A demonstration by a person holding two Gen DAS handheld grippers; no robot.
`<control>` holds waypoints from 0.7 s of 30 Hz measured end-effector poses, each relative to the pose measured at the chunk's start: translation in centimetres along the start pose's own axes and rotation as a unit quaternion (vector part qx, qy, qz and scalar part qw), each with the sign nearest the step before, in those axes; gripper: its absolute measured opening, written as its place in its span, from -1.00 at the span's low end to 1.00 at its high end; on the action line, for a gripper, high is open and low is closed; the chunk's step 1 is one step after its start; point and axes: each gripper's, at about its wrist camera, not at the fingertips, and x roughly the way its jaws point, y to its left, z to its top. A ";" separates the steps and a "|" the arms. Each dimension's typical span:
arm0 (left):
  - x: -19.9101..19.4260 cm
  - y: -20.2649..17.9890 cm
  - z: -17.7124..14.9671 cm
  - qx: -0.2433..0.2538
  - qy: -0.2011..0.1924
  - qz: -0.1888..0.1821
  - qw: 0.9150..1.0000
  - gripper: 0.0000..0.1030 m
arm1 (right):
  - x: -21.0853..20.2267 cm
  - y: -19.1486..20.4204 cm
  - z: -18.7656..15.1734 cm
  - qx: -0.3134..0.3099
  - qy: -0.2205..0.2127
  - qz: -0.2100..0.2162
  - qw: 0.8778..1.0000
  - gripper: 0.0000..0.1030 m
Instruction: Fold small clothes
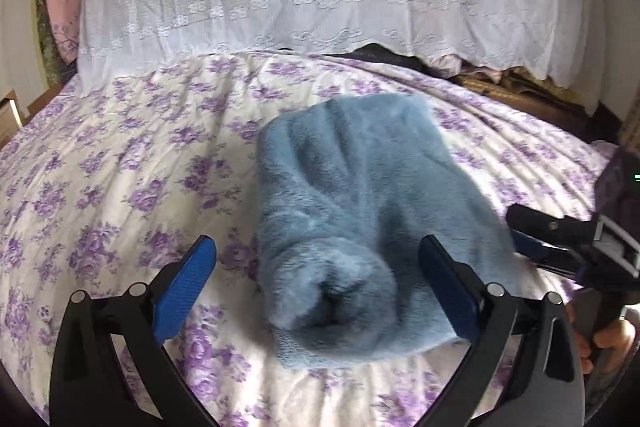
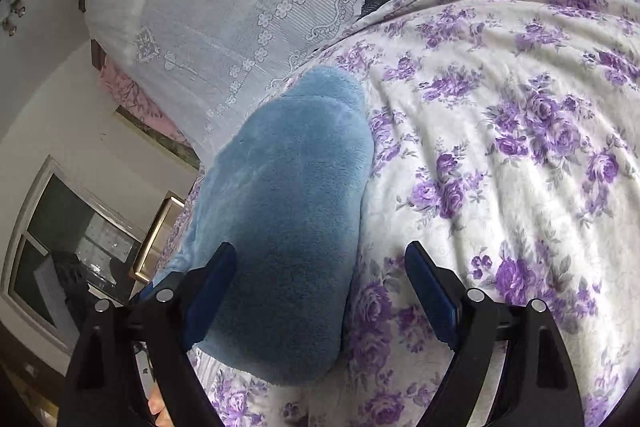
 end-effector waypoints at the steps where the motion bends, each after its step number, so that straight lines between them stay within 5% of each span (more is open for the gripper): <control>1: -0.1 -0.1 0.0 0.000 0.001 -0.014 1.000 0.92 | 0.0 0.1 0.0 -0.001 0.000 0.000 1.000 0.69; 9: 2.1 2.1 0.1 -0.057 0.057 -0.101 0.992 0.92 | -0.1 -0.2 0.1 0.008 -0.005 0.006 1.000 0.69; 14: 4.8 4.6 -0.2 -0.128 0.110 -0.187 0.968 0.92 | -0.1 -0.2 0.1 0.009 -0.006 0.008 1.000 0.70; 21: 6.4 5.6 -0.6 -0.170 0.133 -0.244 0.945 0.92 | 0.4 -0.3 0.3 0.024 0.003 0.028 0.999 0.76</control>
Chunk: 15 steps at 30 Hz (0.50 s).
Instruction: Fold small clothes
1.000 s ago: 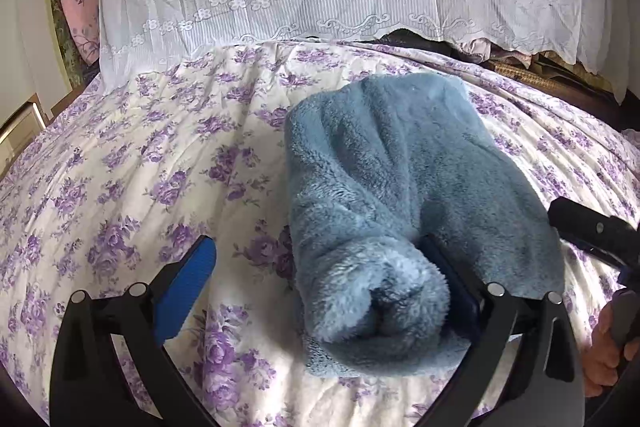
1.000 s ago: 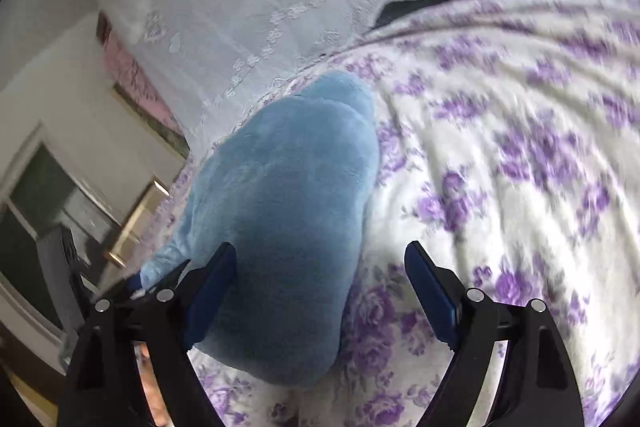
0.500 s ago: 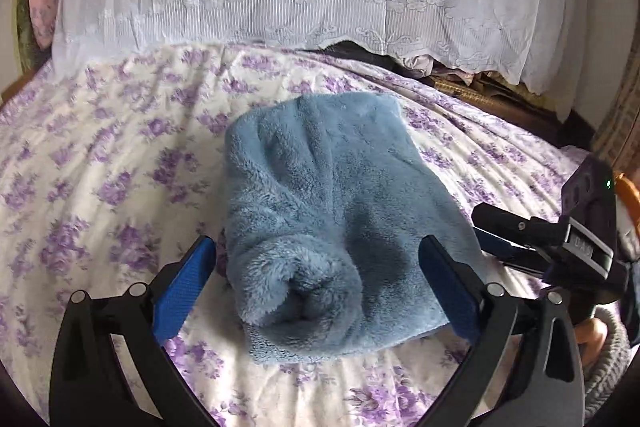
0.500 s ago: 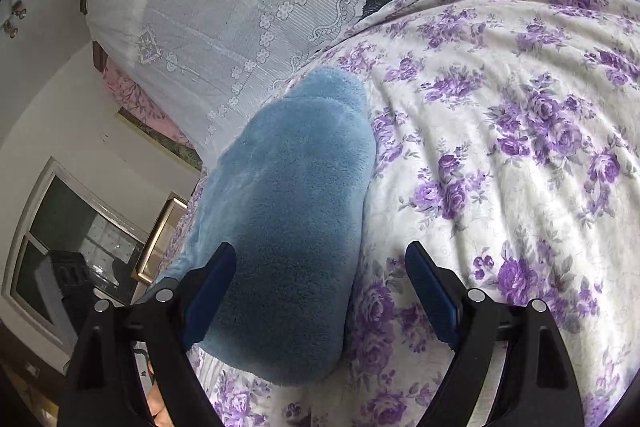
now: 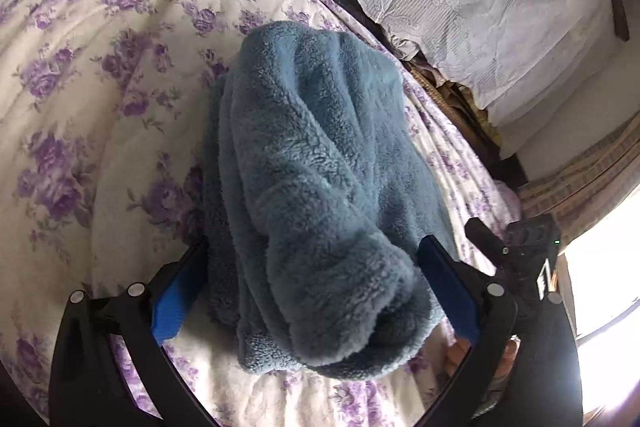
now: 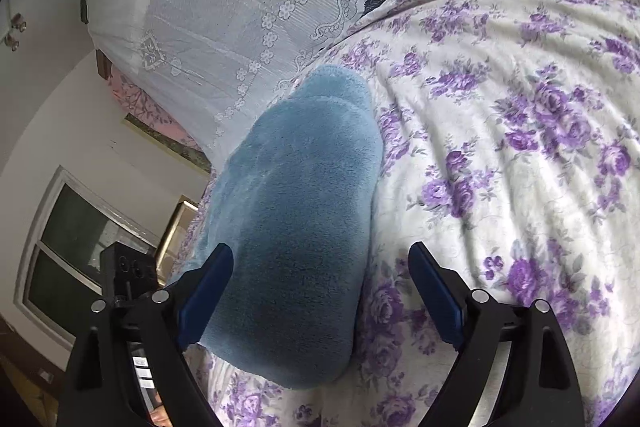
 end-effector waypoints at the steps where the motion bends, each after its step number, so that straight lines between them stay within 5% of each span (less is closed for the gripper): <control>1: 0.0 0.1 0.1 -0.001 0.001 -0.004 1.000 0.92 | 0.2 0.0 0.1 0.002 0.004 0.004 1.000 0.76; 15: 3.5 0.7 2.2 0.006 0.023 -0.016 1.000 0.92 | 6.3 0.9 2.3 -0.003 0.044 0.001 0.999 0.84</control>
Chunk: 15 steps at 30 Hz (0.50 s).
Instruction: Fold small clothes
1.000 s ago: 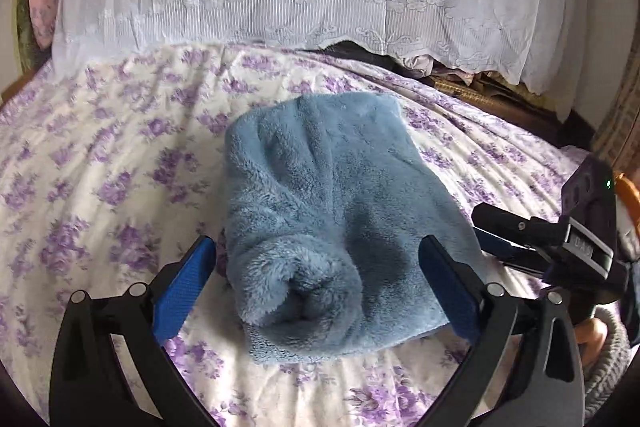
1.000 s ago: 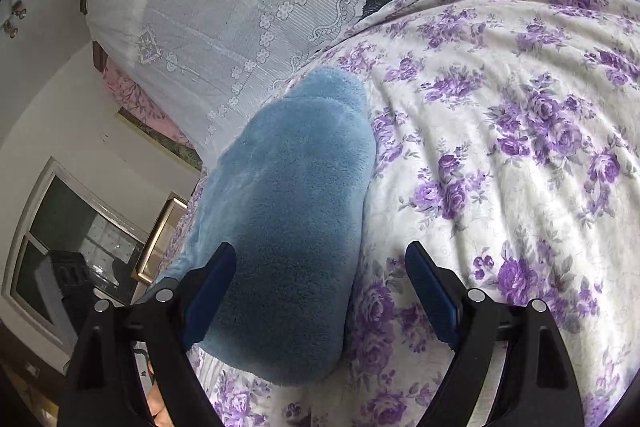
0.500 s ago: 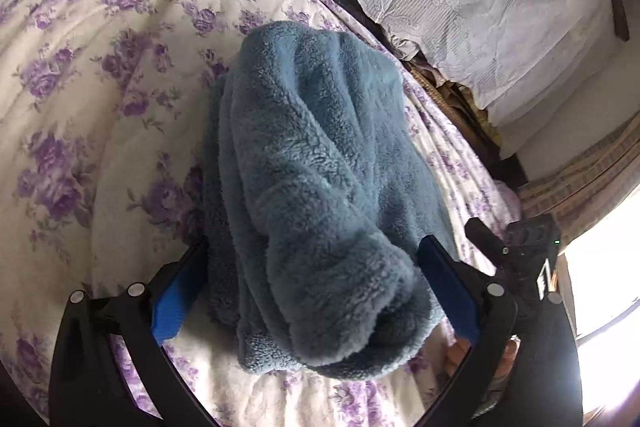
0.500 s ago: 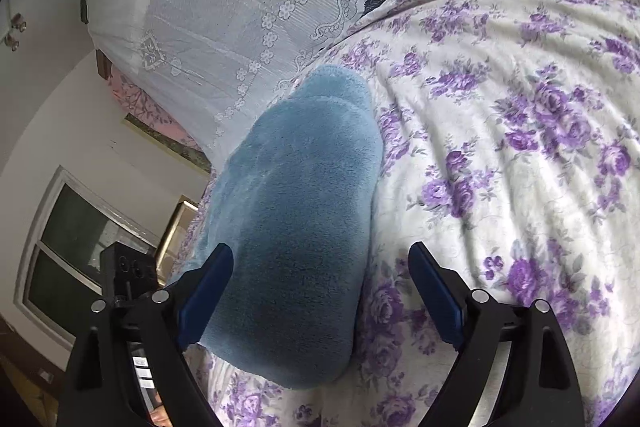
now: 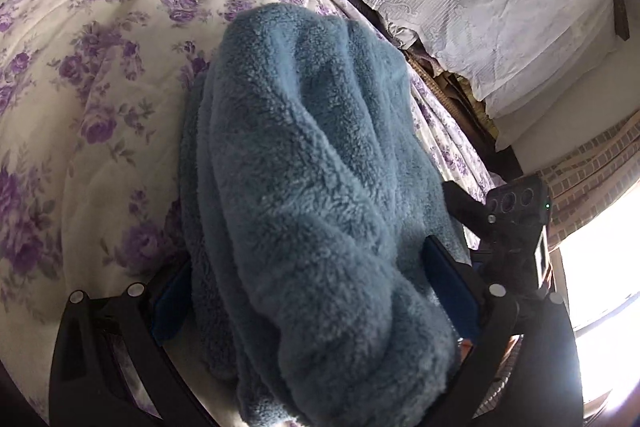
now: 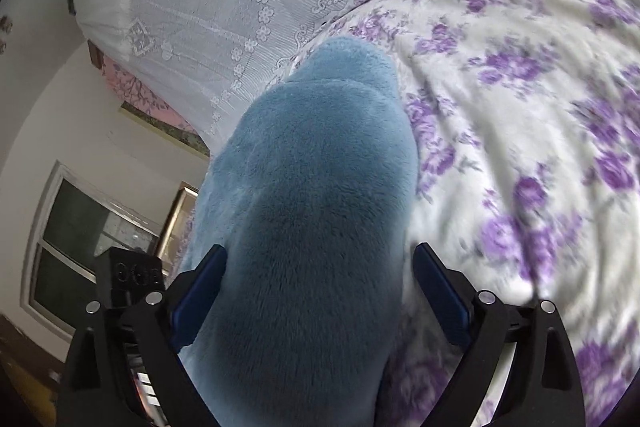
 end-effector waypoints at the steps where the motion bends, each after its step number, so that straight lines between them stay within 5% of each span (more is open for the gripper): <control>1: 0.0 0.1 0.0 0.000 -0.001 0.000 1.000 0.92 | 0.2 0.3 -0.1 -0.013 0.001 -0.002 1.000 0.85; 15: -0.6 -3.1 -1.6 0.081 -0.042 0.072 0.993 0.64 | -1.3 3.1 -2.0 -0.133 -0.032 -0.041 0.990 0.38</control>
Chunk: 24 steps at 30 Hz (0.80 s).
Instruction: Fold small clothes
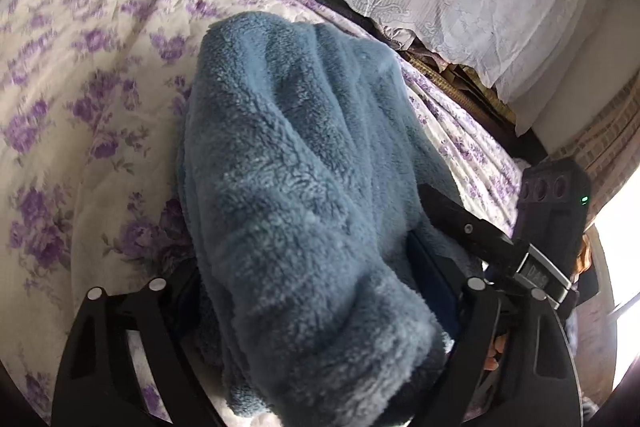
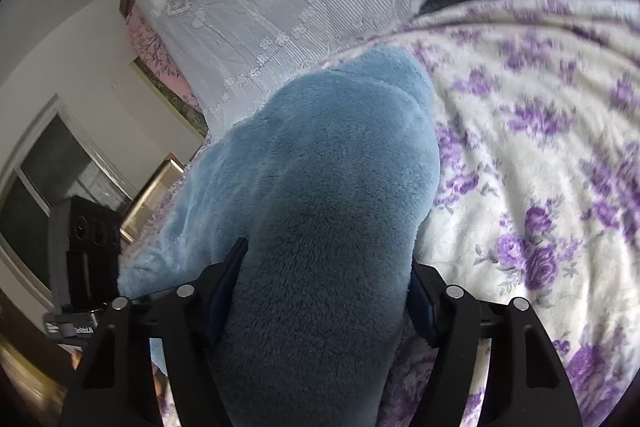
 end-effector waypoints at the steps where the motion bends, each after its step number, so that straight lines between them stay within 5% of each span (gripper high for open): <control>1: -0.2 -0.3 -0.1 0.008 -0.004 0.005 1.000 0.63 | -0.2 0.2 -0.1 -0.008 -0.004 -0.003 1.000 0.38; 12: -1.7 -3.1 -1.2 0.067 -0.030 0.024 0.997 0.55 | -3.2 2.1 -0.9 -0.068 -0.053 -0.044 0.995 0.32; 24: -3.5 -8.4 -4.4 0.134 -0.042 0.033 0.990 0.52 | -8.7 1.5 -3.1 -0.041 -0.076 -0.059 0.994 0.32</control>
